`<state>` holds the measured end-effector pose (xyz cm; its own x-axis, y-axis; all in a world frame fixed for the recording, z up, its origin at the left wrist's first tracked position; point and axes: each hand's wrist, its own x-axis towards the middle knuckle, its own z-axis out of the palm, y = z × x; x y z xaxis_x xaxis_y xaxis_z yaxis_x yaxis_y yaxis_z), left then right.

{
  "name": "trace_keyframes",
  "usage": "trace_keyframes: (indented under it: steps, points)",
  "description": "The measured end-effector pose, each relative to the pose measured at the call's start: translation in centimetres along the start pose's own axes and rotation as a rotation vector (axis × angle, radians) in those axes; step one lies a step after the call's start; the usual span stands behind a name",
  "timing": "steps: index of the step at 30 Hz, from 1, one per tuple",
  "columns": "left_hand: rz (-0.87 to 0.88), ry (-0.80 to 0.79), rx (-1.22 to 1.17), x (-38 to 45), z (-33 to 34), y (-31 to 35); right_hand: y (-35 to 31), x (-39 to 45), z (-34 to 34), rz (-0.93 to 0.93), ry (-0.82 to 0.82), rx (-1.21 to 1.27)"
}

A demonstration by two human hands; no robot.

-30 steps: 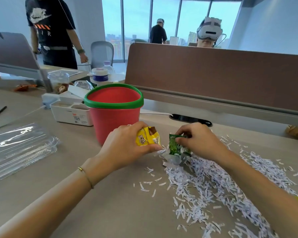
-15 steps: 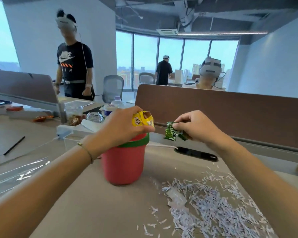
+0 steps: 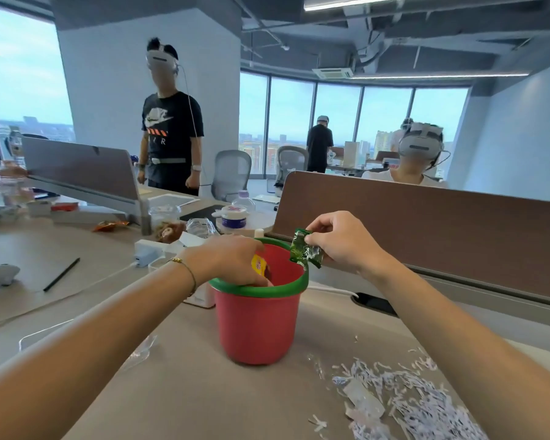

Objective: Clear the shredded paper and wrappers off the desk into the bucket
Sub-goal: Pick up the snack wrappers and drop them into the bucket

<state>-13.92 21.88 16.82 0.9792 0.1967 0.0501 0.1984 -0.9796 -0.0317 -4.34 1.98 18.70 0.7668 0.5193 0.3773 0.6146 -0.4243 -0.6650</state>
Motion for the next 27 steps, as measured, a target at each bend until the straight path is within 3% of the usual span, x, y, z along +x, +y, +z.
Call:
trace_keyframes:
  steps: [9, 14, 19, 27]
  points:
    - [-0.047, 0.147, -0.034, -1.9, -1.7, -1.4, -0.7, 1.6, 3.8, -0.049, -0.036, -0.166]
    - [-0.058, 0.294, -0.105, -3.1, -1.2, -1.5, -1.1, 1.7, 4.5, -0.065, -0.248, -0.291]
    - [0.019, 0.436, -0.209, -4.2, -0.8, 0.7, -0.8, 0.0, 2.8, -0.125, -0.144, -0.252]
    - [0.235, 0.508, -0.265, -5.6, 0.8, 6.8, 1.6, -5.5, -1.0, -0.181, -0.005, -0.373]
